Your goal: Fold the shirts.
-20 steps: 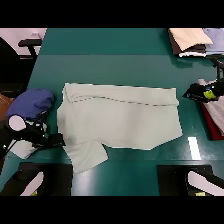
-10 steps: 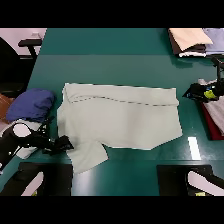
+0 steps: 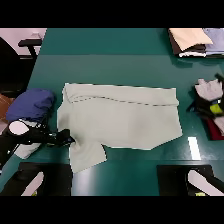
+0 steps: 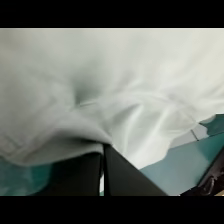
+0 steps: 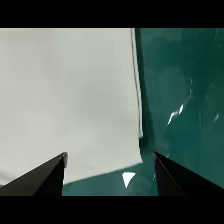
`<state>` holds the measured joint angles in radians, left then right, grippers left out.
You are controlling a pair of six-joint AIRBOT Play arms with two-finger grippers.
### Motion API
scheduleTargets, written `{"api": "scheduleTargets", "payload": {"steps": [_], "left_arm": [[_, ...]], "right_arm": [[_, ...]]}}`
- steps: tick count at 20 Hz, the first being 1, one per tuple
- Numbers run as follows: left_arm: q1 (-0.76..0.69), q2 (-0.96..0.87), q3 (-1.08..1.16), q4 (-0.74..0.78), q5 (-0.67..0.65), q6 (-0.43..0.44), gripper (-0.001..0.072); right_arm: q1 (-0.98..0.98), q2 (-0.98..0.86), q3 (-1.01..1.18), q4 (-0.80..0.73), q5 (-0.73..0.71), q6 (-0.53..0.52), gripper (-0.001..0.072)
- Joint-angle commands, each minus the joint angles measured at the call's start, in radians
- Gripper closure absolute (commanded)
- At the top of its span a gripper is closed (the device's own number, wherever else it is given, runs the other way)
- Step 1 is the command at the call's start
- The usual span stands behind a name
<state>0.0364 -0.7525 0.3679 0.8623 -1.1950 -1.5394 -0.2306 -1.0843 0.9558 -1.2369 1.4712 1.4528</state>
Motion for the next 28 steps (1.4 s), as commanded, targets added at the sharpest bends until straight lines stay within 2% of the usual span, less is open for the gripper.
{"api": "scheduleTargets", "payload": {"steps": [1,3,7,9,10,13,14,18,22,23,25,28], "left_arm": [[-0.001,0.002,0.071,-0.024,0.0,0.029,0.0681],[0.0,0.002,0.089,-0.024,0.006,0.029,0.0681],[0.0,0.002,0.091,0.003,0.005,0.029,0.0681],[0.0,0.002,0.091,0.019,-0.002,0.029,0.0681],[0.0,0.002,0.091,0.025,-0.01,0.03,0.0681],[-0.001,0.002,0.108,0.092,-0.089,0.031,0.0682],[-0.001,0.002,0.129,0.13,-0.127,0.028,0.0682],[-0.001,0.142,0.166,0.181,-0.234,-0.035,0.0683],[-0.001,0.238,0.179,0.151,-0.464,-0.084,0.0683],[-0.001,0.236,0.206,0.151,-0.46,-0.084,0.0683],[-0.001,0.21,0.276,0.153,-0.372,-0.081,0.0684],[-0.013,0.069,0.369,0.158,-0.218,-0.009,0.0684]], "right_arm": [[-0.083,0.098,-0.259,0.036,0.045,0.003,0.0099],[-0.068,0.135,-0.399,0.106,0.003,0.005,0.0159],[0.06,0.103,-0.52,0.225,-0.15,0.035,0.016],[0.146,0.045,-0.511,0.224,-0.226,0.039,0.0328],[0.184,0.023,-0.494,0.224,-0.253,0.039,0.0362],[0.255,-0.011,-0.425,0.208,-0.231,0.039,0.0641],[0.269,-0.007,-0.402,0.185,-0.206,0.039,0.0697],[0.298,0.123,-0.355,0.039,-0.054,0.1,0.0698],[0.298,0.288,-0.3,-0.103,0.172,0.156,0.0698],[0.298,0.312,-0.272,-0.121,0.181,0.163,0.0699],[0.298,0.308,-0.197,-0.124,0.162,0.163,0.0699],[0.298,0.175,-0.083,-0.118,0.093,0.143,0.0699]]}}
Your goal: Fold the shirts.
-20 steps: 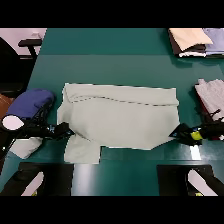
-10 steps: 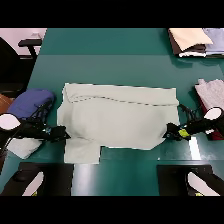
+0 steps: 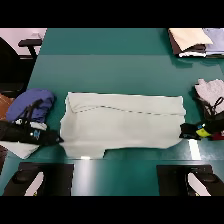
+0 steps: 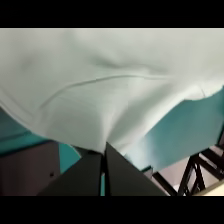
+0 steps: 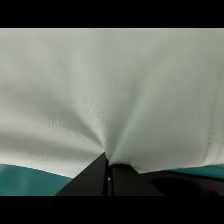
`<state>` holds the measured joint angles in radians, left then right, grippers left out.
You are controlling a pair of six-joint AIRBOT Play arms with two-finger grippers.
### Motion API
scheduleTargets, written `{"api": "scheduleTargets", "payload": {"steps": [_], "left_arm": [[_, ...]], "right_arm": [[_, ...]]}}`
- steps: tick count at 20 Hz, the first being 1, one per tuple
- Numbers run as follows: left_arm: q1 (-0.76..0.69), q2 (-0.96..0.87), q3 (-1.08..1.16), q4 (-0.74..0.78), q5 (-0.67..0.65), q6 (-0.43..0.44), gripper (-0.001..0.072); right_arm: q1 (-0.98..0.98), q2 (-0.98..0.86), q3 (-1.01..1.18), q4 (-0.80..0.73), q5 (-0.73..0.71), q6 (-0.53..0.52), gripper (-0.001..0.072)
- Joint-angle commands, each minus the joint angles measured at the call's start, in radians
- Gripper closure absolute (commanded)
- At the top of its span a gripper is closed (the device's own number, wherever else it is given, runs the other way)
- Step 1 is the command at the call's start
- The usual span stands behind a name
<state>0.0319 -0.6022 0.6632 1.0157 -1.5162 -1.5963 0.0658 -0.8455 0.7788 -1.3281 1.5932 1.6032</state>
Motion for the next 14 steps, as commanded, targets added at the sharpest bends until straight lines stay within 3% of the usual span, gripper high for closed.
{"api": "scheduleTargets", "payload": {"steps": [1,4,8,13,14], "left_arm": [[-0.026,-0.156,0.103,0.006,0.158,0.077,0.0684],[-0.063,-0.419,0.227,0.007,0.318,0.169,0.0682],[-0.06,-0.729,0.451,0.034,0.369,0.191,0.068],[-0.06,-0.883,0.595,0.036,0.438,0.192,0.0677],[-0.06,-0.882,0.599,0.034,0.461,0.192,0.0564]], "right_arm": [[0.002,-0.118,0.132,-0.027,-0.058,-0.019,0.0699],[0.002,-0.302,0.263,-0.026,-0.117,-0.043,0.0699],[0.002,-0.515,0.425,-0.025,-0.129,-0.062,0.0698],[-0.001,-0.697,0.603,-0.021,-0.134,-0.08,0.0689],[-0.008,-0.723,0.634,0.009,-0.137,-0.111,0.0589]]}}
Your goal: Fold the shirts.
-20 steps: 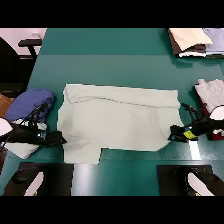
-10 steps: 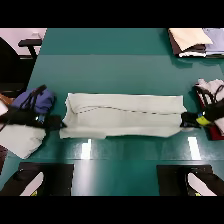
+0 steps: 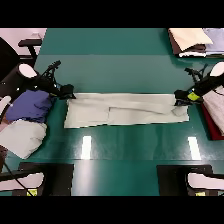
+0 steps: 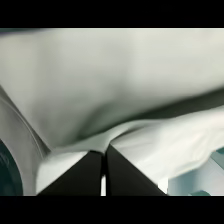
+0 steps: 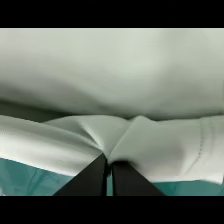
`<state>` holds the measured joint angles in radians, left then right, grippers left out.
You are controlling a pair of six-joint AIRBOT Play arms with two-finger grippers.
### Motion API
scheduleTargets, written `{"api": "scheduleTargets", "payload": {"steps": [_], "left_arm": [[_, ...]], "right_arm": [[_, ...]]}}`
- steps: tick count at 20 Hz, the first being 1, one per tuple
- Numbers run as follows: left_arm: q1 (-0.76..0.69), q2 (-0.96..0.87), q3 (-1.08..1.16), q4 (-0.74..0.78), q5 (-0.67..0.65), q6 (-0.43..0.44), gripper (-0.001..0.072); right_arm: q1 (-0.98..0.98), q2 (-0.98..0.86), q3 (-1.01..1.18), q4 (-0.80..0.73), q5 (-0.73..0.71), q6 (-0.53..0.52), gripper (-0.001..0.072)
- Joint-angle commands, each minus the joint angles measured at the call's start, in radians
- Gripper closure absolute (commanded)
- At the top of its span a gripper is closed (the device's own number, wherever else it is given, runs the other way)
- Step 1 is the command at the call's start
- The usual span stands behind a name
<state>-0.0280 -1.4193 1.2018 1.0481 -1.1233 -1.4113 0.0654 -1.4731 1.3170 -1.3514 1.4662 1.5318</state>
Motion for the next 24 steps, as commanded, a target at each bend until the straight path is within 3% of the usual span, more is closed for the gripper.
{"api": "scheduleTargets", "payload": {"steps": [1,2,4,6,7,9,11,16,24], "left_arm": [[0.0,-0.066,0.07,0.002,0.076,0.005,0.0237],[0.0,-0.066,0.084,0.003,0.069,0.005,0.0061],[0.0,-0.065,0.134,0.003,-0.002,0.005,0.0064],[0.0,-0.065,0.188,0.003,-0.094,0.006,0.0066],[-0.001,-0.065,0.204,-0.001,-0.129,0.005,0.0142],[-0.001,-0.065,0.206,-0.037,-0.149,0.006,0.0683],[-0.011,-0.065,0.207,-0.085,-0.139,0.006,0.0679],[-0.148,-0.066,0.207,-0.093,-0.092,-0.006,0.068],[-0.323,-0.075,0.207,-0.086,0.035,-0.078,0.068]], "right_arm": [[-0.021,-0.121,0.132,0.092,-0.009,-0.062,0.0379],[-0.038,-0.14,0.163,0.159,-0.007,-0.079,0.0254],[-0.093,-0.149,0.198,0.271,0.018,-0.148,0.0249],[-0.159,-0.116,0.166,0.284,0.019,-0.173,0.0249],[-0.204,-0.085,0.119,0.285,0.011,-0.185,0.0249],[-0.3,-0.024,0.002,0.286,-0.008,-0.224,0.0248],[-0.4,0.004,-0.103,0.288,-0.018,-0.261,0.0071],[-0.542,-0.061,-0.237,0.406,-0.035,-0.393,0.0052],[-0.483,-0.19,-0.241,0.524,-0.074,-0.506,0.0062]]}}
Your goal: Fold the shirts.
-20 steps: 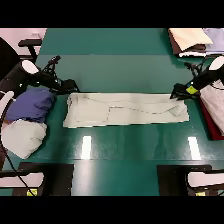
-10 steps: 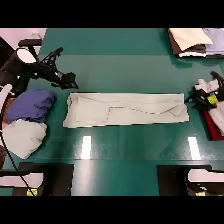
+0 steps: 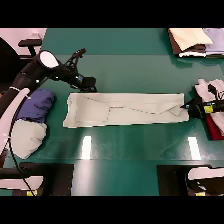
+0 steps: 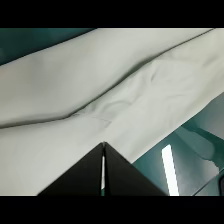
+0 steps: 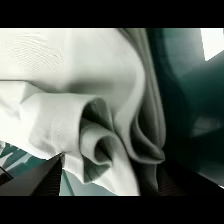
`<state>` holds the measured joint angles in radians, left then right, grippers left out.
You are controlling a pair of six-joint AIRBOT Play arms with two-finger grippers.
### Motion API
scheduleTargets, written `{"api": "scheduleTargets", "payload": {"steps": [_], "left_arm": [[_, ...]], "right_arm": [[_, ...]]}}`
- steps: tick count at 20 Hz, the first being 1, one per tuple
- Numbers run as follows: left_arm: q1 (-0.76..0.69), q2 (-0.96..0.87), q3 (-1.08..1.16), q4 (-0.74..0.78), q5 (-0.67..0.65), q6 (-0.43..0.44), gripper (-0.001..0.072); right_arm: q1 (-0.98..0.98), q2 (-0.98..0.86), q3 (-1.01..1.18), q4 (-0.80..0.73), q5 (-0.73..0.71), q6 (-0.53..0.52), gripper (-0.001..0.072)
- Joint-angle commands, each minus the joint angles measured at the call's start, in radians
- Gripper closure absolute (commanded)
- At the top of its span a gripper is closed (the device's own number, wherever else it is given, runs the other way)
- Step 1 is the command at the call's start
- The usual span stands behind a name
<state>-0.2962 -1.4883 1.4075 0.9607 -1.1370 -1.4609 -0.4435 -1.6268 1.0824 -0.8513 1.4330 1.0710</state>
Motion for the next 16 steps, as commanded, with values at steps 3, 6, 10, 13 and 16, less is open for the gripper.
{"api": "scheduleTargets", "payload": {"steps": [3,6,10,13,16], "left_arm": [[-0.108,-0.054,0.002,0.0,0.093,-0.042,0.0681],[-0.161,-0.133,0.011,-0.004,0.131,-0.06,0.0681],[-0.221,-0.259,0.074,-0.053,0.155,-0.061,0.0681],[-0.25,-0.33,0.153,-0.058,0.16,-0.063,0.0681],[-0.271,-0.38,0.201,-0.079,0.184,-0.081,0.0681]], "right_arm": [[0.074,-0.032,0.022,0.021,-0.071,-0.052,0.049],[0.117,-0.029,0.127,0.022,0.026,-0.039,0.0698],[0.217,0.078,0.288,0.022,0.085,0.069,0.0698],[0.32,0.189,0.404,0.022,0.074,0.136,0.0699],[0.449,0.256,0.498,0.023,0.06,0.209,0.0698]]}}
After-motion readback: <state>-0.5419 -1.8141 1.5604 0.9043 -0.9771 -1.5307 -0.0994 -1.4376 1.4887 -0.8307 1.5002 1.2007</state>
